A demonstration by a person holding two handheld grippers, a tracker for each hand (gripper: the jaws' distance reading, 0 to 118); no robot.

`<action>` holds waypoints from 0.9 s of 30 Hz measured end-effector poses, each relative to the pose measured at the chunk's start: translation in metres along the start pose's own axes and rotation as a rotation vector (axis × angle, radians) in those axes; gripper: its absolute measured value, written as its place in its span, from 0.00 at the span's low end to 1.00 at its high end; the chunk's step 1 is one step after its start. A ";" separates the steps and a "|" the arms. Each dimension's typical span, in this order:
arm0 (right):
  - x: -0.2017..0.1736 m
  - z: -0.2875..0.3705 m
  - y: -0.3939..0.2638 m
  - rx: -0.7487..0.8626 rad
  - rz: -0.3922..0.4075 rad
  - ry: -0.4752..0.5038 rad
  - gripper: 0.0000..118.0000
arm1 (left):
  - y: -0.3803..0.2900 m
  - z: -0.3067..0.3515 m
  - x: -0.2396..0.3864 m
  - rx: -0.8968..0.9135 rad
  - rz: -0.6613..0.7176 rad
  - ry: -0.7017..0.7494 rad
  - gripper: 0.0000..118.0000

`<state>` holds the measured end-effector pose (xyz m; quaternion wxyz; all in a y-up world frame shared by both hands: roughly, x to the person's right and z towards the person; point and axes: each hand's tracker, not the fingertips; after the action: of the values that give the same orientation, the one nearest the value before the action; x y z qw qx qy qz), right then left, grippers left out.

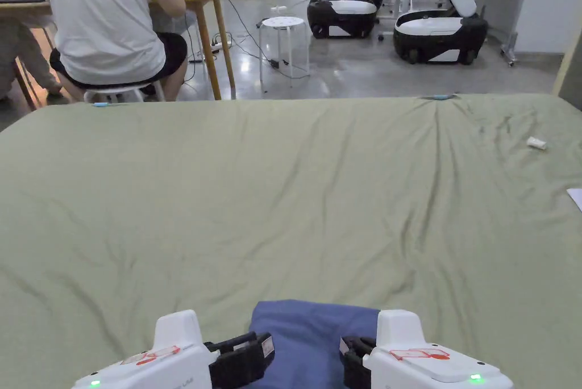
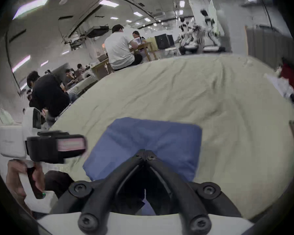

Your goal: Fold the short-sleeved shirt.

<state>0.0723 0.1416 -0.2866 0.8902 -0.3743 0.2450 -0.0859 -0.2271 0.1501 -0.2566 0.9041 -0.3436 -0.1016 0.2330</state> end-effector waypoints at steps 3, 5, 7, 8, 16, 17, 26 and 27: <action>0.017 -0.013 -0.015 -0.048 0.040 -0.188 0.00 | -0.004 -0.003 -0.034 0.019 0.186 -0.075 0.98; 0.028 -0.012 -0.016 -0.043 -0.065 -0.160 0.00 | -0.009 -0.017 -0.047 -0.039 0.310 -0.190 0.98; 0.023 -0.003 -0.010 -0.032 -0.033 -0.165 0.00 | -0.015 -0.034 -0.050 -0.104 0.424 -0.339 0.98; 0.021 -0.003 -0.009 -0.032 0.001 -0.178 0.00 | -0.021 -0.046 -0.051 -0.125 0.505 -0.410 0.98; 0.026 -0.001 -0.010 -0.024 0.010 -0.182 0.00 | -0.036 -0.104 -0.007 -0.167 0.535 -0.304 0.24; 0.028 -0.001 -0.008 -0.024 0.007 -0.176 0.00 | -0.030 -0.099 -0.004 -0.163 0.525 -0.318 0.21; 0.001 0.022 0.012 0.094 0.174 -0.291 0.00 | 0.012 -0.050 0.039 0.057 -0.184 0.105 0.16; -0.004 0.022 0.016 0.101 0.183 -0.292 0.00 | 0.015 -0.046 0.038 0.071 -0.215 0.130 0.16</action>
<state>0.0798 0.1681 -0.2834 0.9381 -0.3139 0.1417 0.0383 -0.1837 0.1524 -0.3001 0.9401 -0.3131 -0.0706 0.1153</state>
